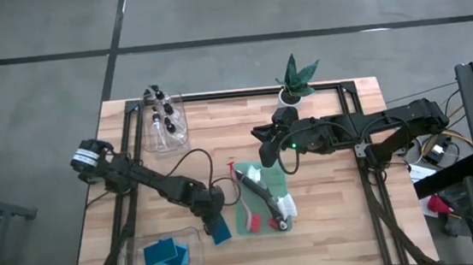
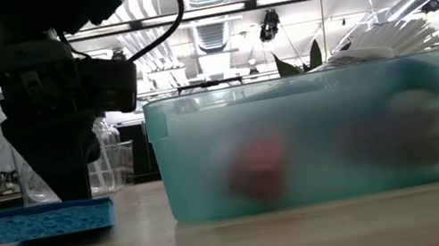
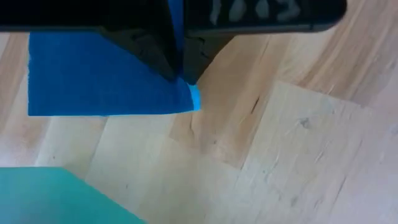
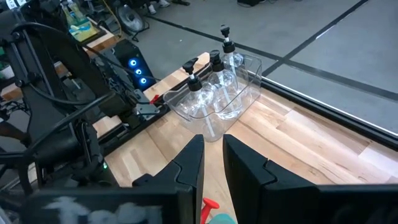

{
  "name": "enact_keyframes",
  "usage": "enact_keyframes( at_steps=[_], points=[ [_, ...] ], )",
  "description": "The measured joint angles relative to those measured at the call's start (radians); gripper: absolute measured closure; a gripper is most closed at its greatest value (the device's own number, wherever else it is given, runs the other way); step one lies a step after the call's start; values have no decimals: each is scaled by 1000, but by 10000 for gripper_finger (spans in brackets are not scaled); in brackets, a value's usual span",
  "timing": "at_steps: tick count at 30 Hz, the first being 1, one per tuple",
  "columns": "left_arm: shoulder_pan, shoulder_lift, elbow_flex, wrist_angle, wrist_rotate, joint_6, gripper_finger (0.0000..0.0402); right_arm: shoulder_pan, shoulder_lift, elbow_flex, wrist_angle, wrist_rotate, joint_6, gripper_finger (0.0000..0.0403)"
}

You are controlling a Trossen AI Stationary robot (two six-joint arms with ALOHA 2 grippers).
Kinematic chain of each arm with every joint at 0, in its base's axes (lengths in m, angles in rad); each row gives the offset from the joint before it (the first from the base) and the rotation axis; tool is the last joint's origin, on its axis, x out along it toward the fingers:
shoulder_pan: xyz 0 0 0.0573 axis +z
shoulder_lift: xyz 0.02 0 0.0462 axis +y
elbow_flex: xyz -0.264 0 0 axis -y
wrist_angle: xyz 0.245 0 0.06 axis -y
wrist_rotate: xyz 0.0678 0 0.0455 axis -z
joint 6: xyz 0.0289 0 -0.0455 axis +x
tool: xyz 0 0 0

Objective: Pick & Place Kitchen Sink Supplies
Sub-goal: Put the blue sponge into the bottom transparent bin

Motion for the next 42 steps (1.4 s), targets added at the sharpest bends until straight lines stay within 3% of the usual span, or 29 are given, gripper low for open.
enact_keyframes(
  at_steps=[8, 14, 21, 29, 34, 42],
  points=[
    [28, -75, -3, -50, 22, 31, 399, 0, 0, -1, -1, 0, -3, 346],
    [47, -248, 15, -167, 46, 37, 400, 0, 0, -2, -1, 0, -7, 346],
    [46, -506, 17, -232, 152, -6, 401, 0, 0, -2, -1, 0, -10, 346],
    [-37, -722, 17, -423, 261, -79, 401, 0, 0, -2, -1, 1, -13, 346],
    [-150, -748, 15, -460, 268, -126, 401, 0, 0, -2, -1, 1, -21, 346],
    [-360, -633, -17, -472, 225, -170, 401, -1, 0, -2, -1, 4, -23, 346]
  ],
)
